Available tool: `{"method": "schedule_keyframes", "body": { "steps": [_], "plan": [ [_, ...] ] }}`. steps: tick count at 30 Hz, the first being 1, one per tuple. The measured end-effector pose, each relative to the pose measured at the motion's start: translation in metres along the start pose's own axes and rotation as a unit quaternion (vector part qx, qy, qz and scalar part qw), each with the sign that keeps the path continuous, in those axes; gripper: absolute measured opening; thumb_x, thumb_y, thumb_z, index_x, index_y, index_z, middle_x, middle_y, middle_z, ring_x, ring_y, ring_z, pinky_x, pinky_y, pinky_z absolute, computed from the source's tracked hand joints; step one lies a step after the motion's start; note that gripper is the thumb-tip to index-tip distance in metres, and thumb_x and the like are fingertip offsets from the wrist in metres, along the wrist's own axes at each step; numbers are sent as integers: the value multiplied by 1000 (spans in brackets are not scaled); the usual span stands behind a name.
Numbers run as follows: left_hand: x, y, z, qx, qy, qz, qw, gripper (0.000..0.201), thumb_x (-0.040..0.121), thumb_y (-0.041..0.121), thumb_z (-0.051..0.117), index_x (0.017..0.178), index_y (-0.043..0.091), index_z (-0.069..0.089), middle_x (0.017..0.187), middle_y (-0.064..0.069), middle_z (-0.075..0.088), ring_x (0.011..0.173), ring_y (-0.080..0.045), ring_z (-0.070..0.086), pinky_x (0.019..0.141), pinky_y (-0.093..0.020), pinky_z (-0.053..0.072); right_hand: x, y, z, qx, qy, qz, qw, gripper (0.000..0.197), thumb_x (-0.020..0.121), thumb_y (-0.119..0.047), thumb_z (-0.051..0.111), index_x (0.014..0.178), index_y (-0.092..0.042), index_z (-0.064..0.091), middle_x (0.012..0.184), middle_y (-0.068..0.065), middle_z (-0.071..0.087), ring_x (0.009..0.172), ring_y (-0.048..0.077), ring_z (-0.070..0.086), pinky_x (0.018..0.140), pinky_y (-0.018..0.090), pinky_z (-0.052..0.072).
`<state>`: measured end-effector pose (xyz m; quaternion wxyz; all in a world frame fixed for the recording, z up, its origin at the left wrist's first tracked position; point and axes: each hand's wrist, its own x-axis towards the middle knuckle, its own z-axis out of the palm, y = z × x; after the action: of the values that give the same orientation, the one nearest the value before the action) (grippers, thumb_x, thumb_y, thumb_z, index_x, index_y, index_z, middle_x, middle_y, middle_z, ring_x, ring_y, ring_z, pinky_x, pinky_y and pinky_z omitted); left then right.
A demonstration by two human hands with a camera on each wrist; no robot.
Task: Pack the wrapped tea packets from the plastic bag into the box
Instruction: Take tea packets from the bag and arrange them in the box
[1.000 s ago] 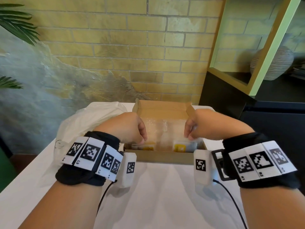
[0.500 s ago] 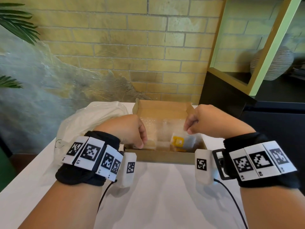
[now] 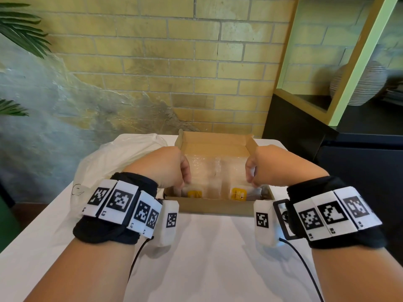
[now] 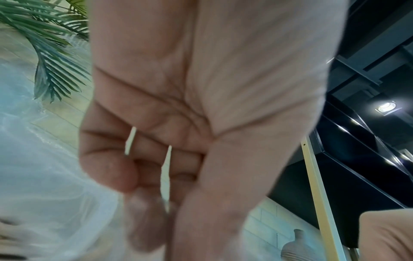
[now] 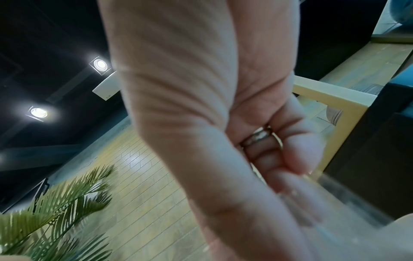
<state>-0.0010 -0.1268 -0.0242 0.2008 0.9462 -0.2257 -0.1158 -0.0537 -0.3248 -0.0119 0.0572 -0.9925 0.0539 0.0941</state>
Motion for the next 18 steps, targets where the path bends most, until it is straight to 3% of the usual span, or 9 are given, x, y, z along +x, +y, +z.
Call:
{"method": "schedule_keyframes", "body": {
  "steps": [2,5,10,14,18],
  "plan": [
    [0,1,0,3,8,-2,1000,19,76,-1,69,73,18,68,62,9,61,85,-16,64,84,-28,49,0,-2,2,-9,-18,0,1000,13,80,-7,67,91,-15,70,97,1,62,99,20,60,89,30,48],
    [0,-1,1,6,6,-8,1000,18,71,1,74,72,18,70,65,8,63,78,-14,62,76,-27,50,0,0,9,-16,-11,-16,1000,20,75,-10,70,68,-26,61,94,-1,66,92,18,62,83,28,50],
    [0,0,1,18,3,-11,1000,18,69,2,77,73,19,69,70,7,63,78,-12,60,76,-25,49,1,2,10,-43,-24,-5,999,16,77,-10,69,92,-18,67,106,1,64,102,20,59,94,32,47],
    [2,-1,-1,15,39,3,999,21,74,-3,68,73,17,69,65,9,60,74,-9,56,62,-14,42,0,5,3,-24,14,-19,999,10,78,-10,68,81,-19,68,97,-3,60,99,18,57,91,30,46],
    [3,-2,0,16,41,0,999,19,73,2,72,72,20,68,72,7,63,77,-10,58,68,-19,45,1,5,6,-26,1,-19,999,13,77,-10,70,85,-19,69,102,-3,63,102,19,58,95,34,47]
  ]
}}
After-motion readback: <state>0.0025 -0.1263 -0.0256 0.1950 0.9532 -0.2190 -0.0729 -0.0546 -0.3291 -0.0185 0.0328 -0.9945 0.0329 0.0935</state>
